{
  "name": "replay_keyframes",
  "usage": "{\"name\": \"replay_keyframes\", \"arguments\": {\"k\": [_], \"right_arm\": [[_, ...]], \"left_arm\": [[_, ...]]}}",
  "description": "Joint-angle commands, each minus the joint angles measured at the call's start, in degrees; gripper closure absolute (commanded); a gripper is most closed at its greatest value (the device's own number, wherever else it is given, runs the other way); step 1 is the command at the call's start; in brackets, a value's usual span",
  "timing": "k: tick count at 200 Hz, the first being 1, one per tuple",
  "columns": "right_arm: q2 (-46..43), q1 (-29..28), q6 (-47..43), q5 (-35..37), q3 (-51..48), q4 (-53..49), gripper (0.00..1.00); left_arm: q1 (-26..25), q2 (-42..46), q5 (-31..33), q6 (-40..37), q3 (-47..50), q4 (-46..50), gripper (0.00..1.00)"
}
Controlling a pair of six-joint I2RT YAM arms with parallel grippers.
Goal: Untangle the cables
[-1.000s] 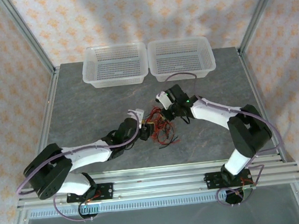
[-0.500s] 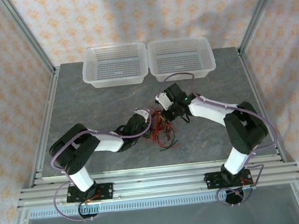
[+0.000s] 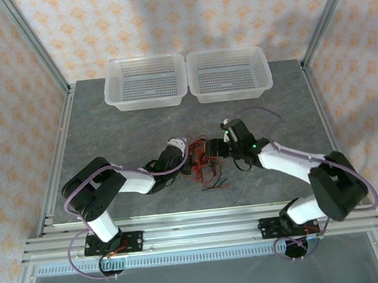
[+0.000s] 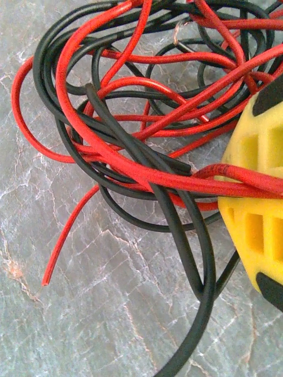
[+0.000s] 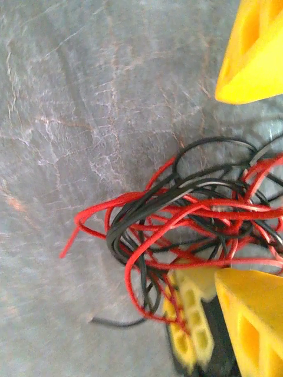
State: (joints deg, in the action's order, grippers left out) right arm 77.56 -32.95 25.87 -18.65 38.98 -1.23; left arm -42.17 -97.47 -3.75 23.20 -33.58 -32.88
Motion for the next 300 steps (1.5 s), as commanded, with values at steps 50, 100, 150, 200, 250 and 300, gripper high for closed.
{"name": "replay_keyframes", "arguments": {"k": [50, 100, 150, 200, 250, 300], "right_arm": [[-4.55, -1.74, 22.66, 5.27, -7.93, 9.92, 0.25], [-0.41, -2.86, 24.89, 4.88, -9.91, 13.05, 0.27], [4.82, -4.05, 23.93, 4.23, -8.84, 14.62, 0.33], [9.36, -4.32, 22.34, 4.3, -8.42, 15.92, 0.59], [8.8, -4.4, 12.69, 11.59, -4.51, 6.56, 1.0], [6.87, -4.39, -8.56, 19.99, 2.65, -8.07, 1.0]], "left_arm": [[-2.33, 0.87, 2.72, 14.2, 0.83, -3.35, 1.0], [-2.94, 1.56, 4.36, 19.82, 1.46, -3.91, 1.0], [-3.86, 1.57, 4.77, 22.89, 2.55, -6.09, 1.0], [-4.11, 2.53, 3.52, 24.3, 3.96, -8.16, 1.0], [-3.84, 5.35, 6.93, 17.96, 1.32, 4.88, 1.0], [-3.71, 7.31, 20.69, 8.34, -7.47, 29.61, 1.0]]}}
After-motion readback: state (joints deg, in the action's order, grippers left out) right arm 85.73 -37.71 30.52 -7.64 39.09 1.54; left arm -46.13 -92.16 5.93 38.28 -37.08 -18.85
